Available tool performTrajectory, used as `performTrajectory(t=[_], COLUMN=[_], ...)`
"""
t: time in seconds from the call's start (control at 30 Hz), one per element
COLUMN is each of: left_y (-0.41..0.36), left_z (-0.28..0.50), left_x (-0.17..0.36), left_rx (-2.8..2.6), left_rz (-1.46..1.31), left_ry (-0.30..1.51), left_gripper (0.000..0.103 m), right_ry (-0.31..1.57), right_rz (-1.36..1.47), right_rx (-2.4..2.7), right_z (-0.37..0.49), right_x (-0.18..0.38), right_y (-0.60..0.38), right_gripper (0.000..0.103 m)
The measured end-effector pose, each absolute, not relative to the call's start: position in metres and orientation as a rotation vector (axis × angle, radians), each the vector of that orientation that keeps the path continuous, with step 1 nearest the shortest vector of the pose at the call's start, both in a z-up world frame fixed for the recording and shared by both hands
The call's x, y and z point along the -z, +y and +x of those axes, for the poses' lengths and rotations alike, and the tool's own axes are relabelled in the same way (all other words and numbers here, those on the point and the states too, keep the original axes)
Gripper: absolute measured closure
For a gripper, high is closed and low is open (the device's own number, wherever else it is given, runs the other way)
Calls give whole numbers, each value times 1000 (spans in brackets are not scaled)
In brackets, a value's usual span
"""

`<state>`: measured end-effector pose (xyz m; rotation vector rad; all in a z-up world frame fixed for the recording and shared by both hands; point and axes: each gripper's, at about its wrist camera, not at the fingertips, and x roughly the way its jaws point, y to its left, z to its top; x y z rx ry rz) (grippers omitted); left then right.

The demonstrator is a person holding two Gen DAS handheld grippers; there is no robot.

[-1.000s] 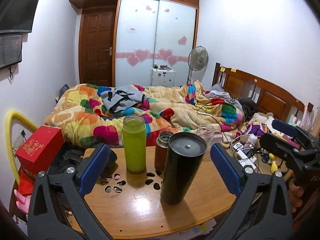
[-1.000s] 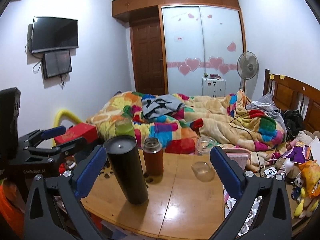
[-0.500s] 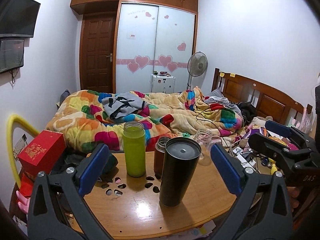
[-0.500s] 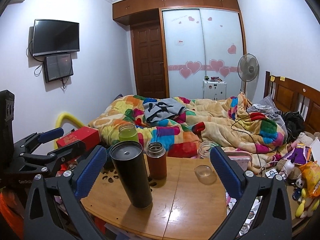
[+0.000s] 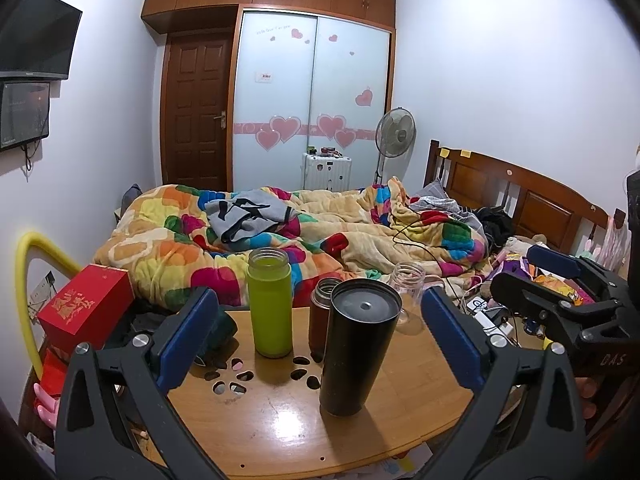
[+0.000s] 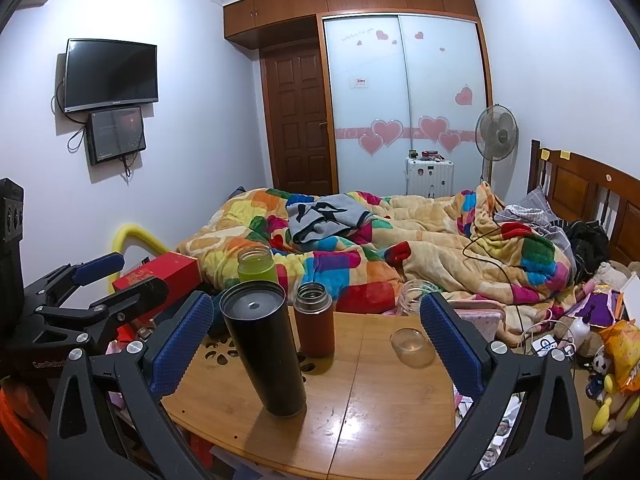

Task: Flip cup upside down

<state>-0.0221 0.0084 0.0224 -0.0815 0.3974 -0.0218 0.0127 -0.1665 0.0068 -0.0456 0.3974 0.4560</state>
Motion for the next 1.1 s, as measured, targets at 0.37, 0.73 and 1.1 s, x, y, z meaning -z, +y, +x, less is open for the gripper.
performTrajectory(t=[0.37, 0.73, 1.1], left_y=[6, 6, 7], left_z=[-25, -26, -25], left_x=[-26, -27, -27], left_rx=[22, 20, 22], left_rz=[-75, -74, -75], left_ry=[384, 380, 375], left_gripper=[0, 0, 0], right_ry=[387, 386, 385], right_rz=[-51, -51, -51], right_rx=[-456, -455, -455], right_z=[9, 8, 8], right_x=[-8, -9, -10], right_y=[-167, -167, -167], right_gripper=[0, 0, 0])
